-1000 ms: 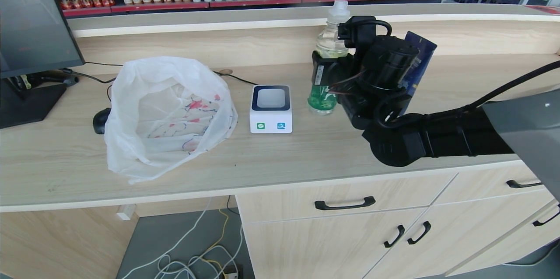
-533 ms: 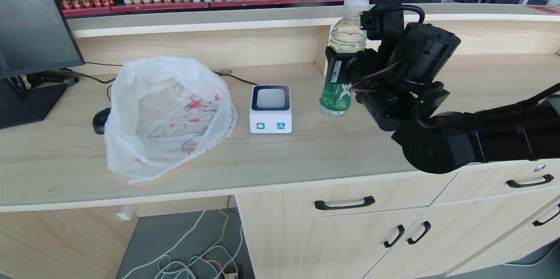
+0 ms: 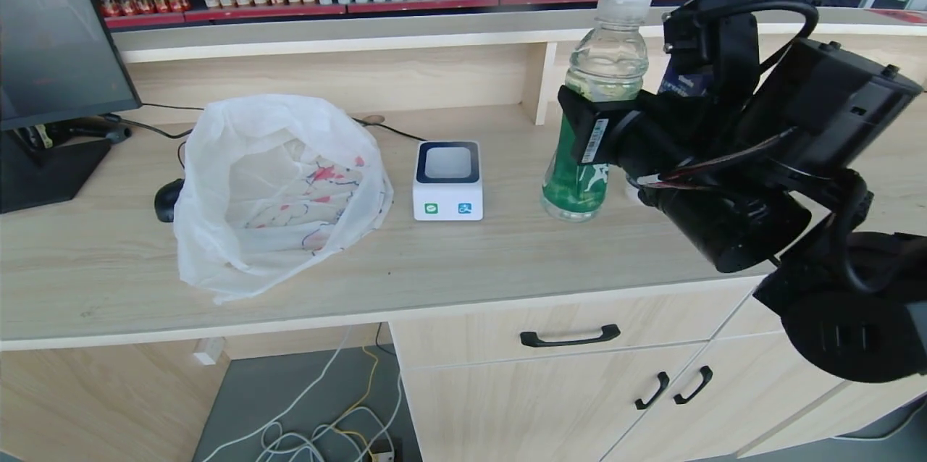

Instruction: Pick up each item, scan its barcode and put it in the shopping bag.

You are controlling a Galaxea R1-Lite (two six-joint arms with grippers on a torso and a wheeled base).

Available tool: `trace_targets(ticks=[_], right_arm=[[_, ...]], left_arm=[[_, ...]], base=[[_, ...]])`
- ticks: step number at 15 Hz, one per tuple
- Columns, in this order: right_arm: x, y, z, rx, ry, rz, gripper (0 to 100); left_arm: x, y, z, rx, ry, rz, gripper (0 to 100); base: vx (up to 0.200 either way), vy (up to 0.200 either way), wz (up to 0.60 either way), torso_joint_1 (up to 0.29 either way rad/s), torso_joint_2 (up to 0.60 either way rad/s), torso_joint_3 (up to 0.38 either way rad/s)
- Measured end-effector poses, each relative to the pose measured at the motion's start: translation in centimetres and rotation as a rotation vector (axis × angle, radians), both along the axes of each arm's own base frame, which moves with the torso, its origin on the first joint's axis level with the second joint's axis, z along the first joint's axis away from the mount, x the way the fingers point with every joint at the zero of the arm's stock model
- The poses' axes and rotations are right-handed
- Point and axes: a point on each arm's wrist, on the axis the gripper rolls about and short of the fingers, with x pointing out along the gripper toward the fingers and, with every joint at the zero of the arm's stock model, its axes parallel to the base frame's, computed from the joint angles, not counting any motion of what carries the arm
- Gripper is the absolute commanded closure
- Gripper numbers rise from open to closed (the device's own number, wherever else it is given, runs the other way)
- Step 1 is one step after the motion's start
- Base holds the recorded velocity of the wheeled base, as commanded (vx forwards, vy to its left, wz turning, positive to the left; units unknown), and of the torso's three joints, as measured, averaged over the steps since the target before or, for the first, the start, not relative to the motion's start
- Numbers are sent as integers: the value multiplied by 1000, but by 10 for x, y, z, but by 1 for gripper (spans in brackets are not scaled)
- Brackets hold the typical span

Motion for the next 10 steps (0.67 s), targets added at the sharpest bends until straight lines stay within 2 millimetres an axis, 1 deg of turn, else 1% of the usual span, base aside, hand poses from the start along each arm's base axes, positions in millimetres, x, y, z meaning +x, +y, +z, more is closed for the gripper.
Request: trace_targets(ticks=[3, 5, 8, 10], right_arm=[[-36, -18, -5, -30, 16, 26, 100], [-61, -31, -13, -51, 36, 50, 100], [-90, -46, -18, -55, 39, 86, 100], [-107, -50, -20, -55, 36, 127, 100]], left_arm=[[0, 0, 0, 0, 0, 0, 0], [0, 0, 0, 0, 0, 0, 0], [0, 0, 0, 0, 0, 0, 0], [0, 0, 0, 0, 0, 0, 0]], base=[[0, 0, 0, 0, 0, 0], [0, 0, 0, 0, 0, 0], [0, 0, 0, 0, 0, 0], [0, 0, 0, 0, 0, 0]])
